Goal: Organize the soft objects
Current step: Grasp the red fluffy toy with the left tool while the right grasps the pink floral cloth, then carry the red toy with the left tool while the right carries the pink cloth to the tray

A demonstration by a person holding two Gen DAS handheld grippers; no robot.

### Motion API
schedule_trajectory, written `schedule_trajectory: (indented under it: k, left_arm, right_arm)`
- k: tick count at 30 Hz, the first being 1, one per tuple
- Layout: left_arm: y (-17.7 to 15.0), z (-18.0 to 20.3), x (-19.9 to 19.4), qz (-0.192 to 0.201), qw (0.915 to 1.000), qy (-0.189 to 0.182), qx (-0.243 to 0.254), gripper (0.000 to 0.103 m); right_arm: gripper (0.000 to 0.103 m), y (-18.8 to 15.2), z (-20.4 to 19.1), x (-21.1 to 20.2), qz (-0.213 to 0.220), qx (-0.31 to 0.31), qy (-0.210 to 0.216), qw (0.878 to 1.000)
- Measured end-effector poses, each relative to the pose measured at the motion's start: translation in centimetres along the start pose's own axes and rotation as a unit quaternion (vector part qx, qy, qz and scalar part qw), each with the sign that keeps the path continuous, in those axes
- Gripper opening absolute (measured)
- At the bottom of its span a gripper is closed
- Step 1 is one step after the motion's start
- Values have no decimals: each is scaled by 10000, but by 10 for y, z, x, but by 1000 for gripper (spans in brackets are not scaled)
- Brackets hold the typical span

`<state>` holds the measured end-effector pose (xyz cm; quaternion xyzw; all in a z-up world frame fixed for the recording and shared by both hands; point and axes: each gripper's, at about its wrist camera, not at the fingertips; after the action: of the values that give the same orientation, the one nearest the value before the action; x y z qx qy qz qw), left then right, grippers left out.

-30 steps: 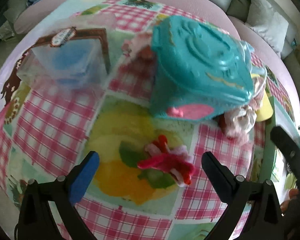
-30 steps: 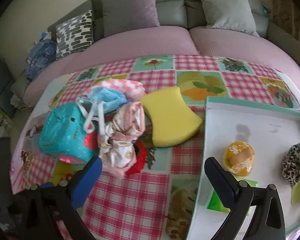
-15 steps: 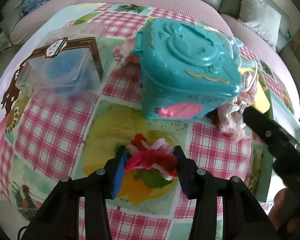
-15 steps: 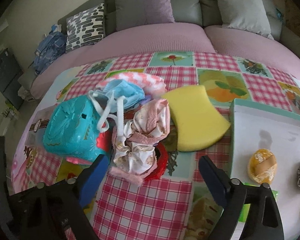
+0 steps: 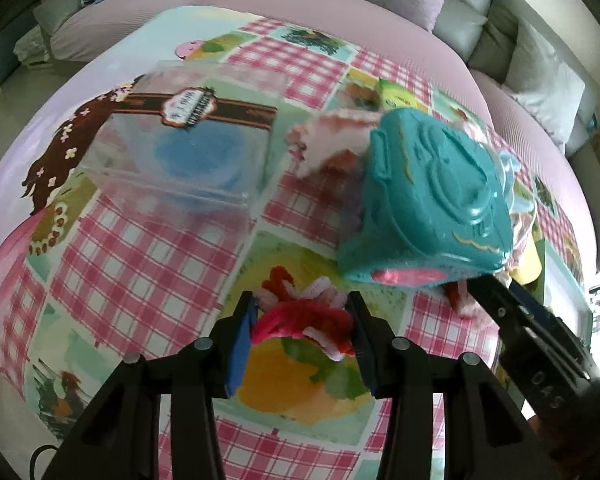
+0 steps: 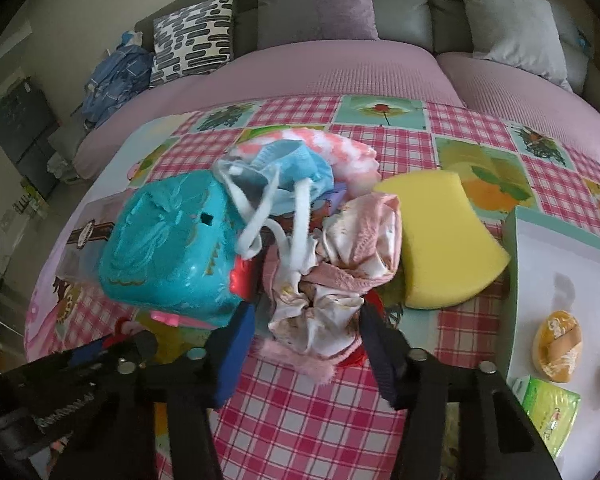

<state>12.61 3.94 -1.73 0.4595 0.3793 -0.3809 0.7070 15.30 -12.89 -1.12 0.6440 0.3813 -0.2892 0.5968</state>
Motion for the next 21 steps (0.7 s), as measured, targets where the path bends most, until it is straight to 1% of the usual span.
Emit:
schedule_trajectory:
  k: [1, 3, 4, 5, 6, 11, 12, 13, 16, 21]
  left_arm:
    - [6, -4, -2, 3, 10000, -9, -14, 47]
    - [7, -6, -2, 2, 10000, -12, -40, 47]
    - [13, -22, 3, -10, 10000, -25, -46, 47]
    - [14, -23, 3, -21, 10000, -30, -54, 47]
    - [14, -25, 2, -27, 10000, -35, -61, 47]
    - [12, -21, 3, -25, 9999, -36, -111, 47]
    - [12, -21, 2, -27, 9999, -35, -111, 47]
    - [11, -21, 2, -26, 9999, -36, -116, 47]
    - [10, -21, -2, 0, 9999, -44, -115, 47]
    - [8, -19, -7, 59, 9999, -29, -112, 47]
  right_arm:
    - [46, 0, -2, 1, 9, -25, -24, 10000]
    - [44, 0, -5, 3, 10, -49, -37, 10000]
    - [42, 0, -6, 4, 2, -67, -38, 10000]
    - [40, 0, -7, 5, -14, -84, -39, 10000]
    - [37, 0, -9, 7, -32, -94, -49, 9999]
    - [24, -3, -12, 15, -125, -174, -116, 9997]
    - [17, -3, -12, 15, -128, -176, -135, 9997]
    - [15, -3, -12, 15, -124, -173, -138, 9997]
    - [12, -4, -9, 13, -119, -136, -157, 9997]
    - [12, -4, -1, 5, -139, 27, -149, 9998]
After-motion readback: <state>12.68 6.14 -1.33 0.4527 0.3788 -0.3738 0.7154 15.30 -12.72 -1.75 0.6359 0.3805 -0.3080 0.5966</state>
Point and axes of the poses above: each gripper's, at about its wrist camera, not at the fingertips, and x roughly the way its jaws point, z to its right, y to its top, and after that the axes turned 5 degrees about -y, right-handed
